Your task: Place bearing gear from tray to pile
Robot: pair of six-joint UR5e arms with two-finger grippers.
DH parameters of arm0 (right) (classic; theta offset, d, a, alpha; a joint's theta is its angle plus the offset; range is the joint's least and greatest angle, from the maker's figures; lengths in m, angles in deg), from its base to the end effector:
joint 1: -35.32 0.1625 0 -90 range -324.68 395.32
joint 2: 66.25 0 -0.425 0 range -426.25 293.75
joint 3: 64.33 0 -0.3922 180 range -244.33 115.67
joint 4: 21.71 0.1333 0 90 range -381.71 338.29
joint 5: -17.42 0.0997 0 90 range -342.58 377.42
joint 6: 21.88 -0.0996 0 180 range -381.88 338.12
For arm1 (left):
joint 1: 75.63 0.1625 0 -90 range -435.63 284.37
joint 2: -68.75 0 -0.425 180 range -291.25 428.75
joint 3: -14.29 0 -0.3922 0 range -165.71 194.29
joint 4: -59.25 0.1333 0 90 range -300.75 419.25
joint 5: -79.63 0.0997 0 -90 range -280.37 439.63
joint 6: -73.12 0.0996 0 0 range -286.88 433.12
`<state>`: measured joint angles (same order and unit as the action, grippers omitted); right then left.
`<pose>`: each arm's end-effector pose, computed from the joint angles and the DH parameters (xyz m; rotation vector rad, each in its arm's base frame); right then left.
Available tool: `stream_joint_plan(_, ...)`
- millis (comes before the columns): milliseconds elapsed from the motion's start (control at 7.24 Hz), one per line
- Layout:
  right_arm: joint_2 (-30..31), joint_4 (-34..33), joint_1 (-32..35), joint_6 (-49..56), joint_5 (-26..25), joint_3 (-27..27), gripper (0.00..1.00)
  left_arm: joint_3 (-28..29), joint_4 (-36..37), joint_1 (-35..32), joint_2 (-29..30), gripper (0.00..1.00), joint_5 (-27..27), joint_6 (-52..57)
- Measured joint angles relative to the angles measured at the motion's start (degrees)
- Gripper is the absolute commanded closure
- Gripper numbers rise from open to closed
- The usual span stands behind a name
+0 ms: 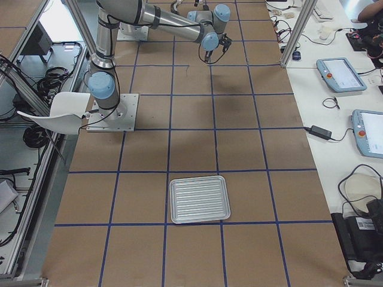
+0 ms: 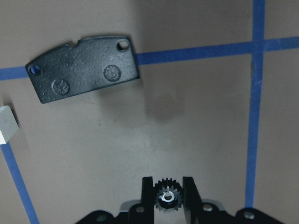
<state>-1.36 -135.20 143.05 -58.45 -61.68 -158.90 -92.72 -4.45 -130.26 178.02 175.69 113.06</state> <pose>0.3306 -0.5344 0.2452 0.5078 2.9660 0.2758 0.2110 -0.5093 0.2168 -0.1380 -3.0998 -0.3148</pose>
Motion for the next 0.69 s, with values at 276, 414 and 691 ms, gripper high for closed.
stream_joint_plan(276,-3.1,-3.8,4.2,-3.9,0.8,-0.1,0.99,1.2,0.5,1.3,0.3,0.16,-0.1,0.3)
stream_joint_plan(414,-3.8,-4.5,5.0,-4.4,0.9,-0.2,0.89,3.0,-0.3,1.2,-0.3,0.15,0.0,0.1)
stream_joint_plan(691,-4.3,-4.9,5.7,-4.4,0.8,-0.9,0.12,5.4,-4.1,-2.2,-2.8,0.15,-0.1,-3.5)
